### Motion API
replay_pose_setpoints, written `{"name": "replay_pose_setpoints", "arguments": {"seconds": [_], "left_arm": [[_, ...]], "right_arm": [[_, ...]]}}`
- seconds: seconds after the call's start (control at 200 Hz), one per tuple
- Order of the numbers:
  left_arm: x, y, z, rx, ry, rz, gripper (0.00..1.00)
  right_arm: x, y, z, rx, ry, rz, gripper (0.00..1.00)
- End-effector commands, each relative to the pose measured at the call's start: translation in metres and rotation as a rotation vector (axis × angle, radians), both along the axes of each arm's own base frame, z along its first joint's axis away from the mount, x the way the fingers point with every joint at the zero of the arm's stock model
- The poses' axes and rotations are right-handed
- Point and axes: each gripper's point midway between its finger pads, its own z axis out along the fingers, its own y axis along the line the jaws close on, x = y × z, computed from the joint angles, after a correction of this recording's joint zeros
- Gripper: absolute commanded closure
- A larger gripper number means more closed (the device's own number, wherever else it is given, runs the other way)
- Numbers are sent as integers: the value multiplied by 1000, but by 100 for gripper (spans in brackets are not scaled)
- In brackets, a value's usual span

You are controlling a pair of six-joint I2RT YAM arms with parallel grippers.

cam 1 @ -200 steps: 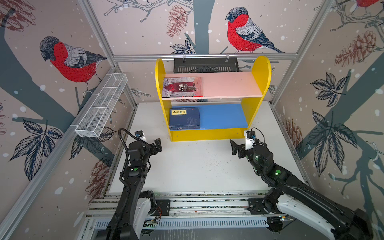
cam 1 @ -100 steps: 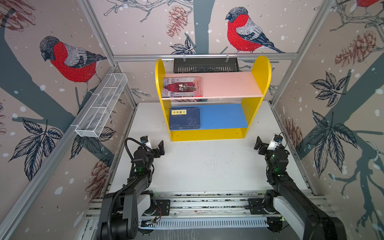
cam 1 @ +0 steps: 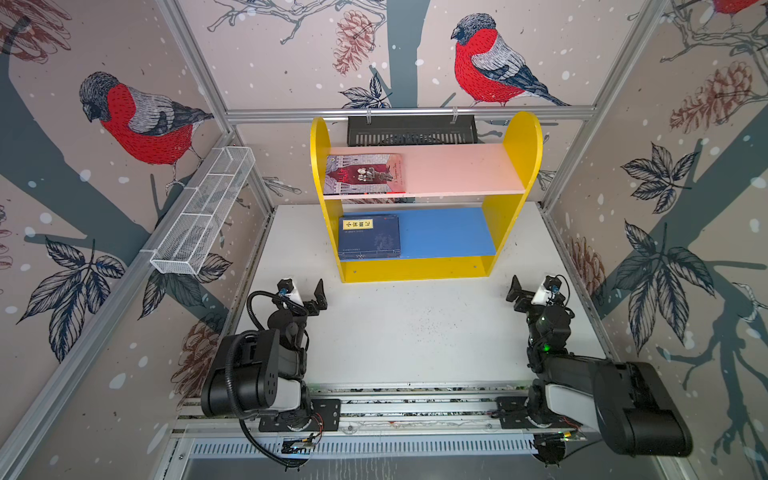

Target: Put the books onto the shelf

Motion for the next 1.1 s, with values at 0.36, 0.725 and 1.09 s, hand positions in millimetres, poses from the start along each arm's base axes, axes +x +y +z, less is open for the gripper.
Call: {"name": "replay_pose_setpoints", "arguments": {"seconds": [0.36, 0.725, 1.09], "left_arm": [[7, -5, 31, 31, -165, -40, 1], [17, -8, 25, 40, -123, -64, 1], [20, -13, 24, 51, -114, -97, 1]], "right_arm": [[31, -6, 2, 21, -25, 24, 0], [56, 2, -12, -49, 90, -10, 0], [56, 3, -11, -51, 85, -9, 0]]}}
